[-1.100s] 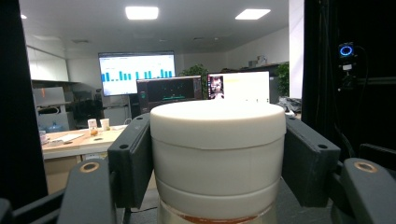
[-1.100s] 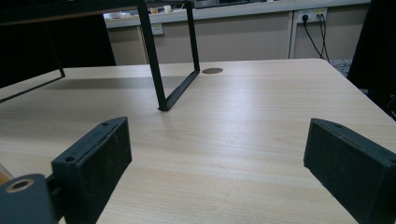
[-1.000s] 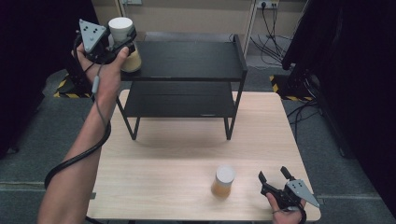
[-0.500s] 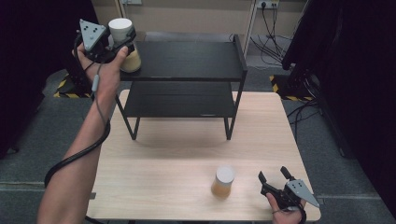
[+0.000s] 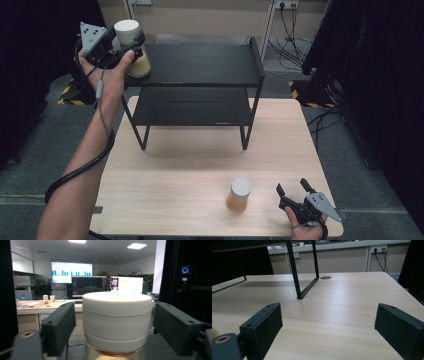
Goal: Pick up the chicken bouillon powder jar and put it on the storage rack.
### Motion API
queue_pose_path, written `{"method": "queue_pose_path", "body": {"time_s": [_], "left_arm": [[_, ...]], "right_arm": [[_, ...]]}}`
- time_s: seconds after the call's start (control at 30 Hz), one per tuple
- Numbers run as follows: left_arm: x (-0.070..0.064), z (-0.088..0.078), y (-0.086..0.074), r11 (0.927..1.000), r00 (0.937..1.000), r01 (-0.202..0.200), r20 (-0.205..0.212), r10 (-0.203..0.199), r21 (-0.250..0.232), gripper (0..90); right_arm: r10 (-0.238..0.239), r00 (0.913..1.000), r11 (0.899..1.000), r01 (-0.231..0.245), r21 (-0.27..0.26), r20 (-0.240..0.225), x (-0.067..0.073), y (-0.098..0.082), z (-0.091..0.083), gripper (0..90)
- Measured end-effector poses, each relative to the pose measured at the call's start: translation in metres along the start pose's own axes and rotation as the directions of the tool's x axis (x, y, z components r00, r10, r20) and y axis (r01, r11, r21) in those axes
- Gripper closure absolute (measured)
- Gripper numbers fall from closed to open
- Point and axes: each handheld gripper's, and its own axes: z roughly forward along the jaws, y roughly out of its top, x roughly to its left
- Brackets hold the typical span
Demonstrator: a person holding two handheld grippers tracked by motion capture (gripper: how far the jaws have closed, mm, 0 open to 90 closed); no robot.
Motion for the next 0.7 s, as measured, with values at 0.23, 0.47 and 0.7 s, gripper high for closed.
{"method": "queue_pose_path", "body": {"time_s": [0.23, 0.47, 0.7], "left_arm": [[-0.001, -0.011, 0.0, 0.9995, 0.9998, -0.02, -0.006, 0.02, -0.025, 13.2], [-0.001, -0.025, 0.001, 0.9993, 0.9999, 0.001, 0.01, 0.0, -0.038, 13.0], [-0.005, -0.04, -0.001, 0.998, 0.9994, -0.021, 0.026, 0.022, -0.06, 13.0]], "right_arm": [[0.004, 1.0, 1.0, -0.004, 0.0, 0.001, 0.0, 0.0, 0.0, 7.8], [0.005, 1.0, 1.0, -0.005, -0.001, 0.004, 0.0, 0.0, 0.0, 7.8], [0.005, 1.0, 1.0, -0.005, 0.001, 0.004, 0.0, 0.0, 0.0, 7.8]]}}
